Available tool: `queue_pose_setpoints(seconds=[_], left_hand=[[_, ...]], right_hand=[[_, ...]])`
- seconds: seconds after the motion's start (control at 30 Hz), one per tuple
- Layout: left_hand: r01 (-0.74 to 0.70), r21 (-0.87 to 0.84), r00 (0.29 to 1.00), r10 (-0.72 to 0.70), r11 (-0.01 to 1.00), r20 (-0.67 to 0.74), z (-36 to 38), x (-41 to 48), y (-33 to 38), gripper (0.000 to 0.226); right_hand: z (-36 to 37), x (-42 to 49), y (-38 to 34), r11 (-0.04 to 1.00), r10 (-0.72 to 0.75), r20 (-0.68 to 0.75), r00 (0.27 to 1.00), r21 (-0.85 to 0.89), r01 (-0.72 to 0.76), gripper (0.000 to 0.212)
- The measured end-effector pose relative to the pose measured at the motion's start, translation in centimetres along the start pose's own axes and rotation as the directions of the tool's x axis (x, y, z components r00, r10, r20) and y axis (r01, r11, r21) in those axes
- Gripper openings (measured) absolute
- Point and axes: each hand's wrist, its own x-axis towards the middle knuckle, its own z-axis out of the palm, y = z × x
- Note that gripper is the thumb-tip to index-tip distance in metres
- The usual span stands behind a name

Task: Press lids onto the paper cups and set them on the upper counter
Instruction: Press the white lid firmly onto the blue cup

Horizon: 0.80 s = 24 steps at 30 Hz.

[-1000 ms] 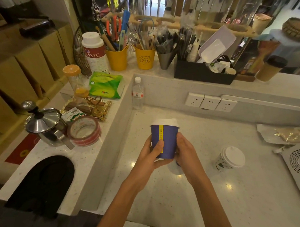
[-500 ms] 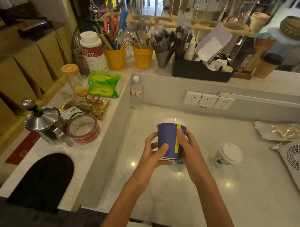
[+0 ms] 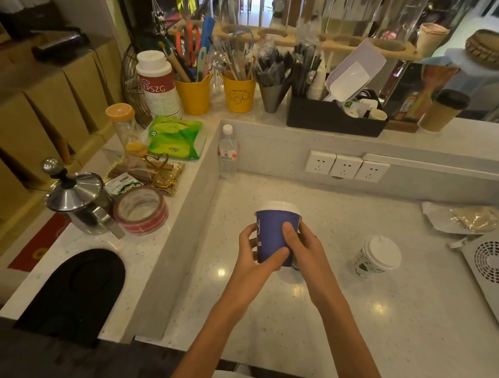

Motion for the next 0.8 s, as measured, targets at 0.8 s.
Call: queue_pose_setpoints(seconds=[0.8], left_hand=[[-0.014,-0.053,1.000,0.013,0.998,-0.028,-2.2,-0.8,0.4,0.071]], right_hand=[[0.4,0.4,1.4,0.962,0.108,0.116,0.987,0.237,-0.133,0.063]])
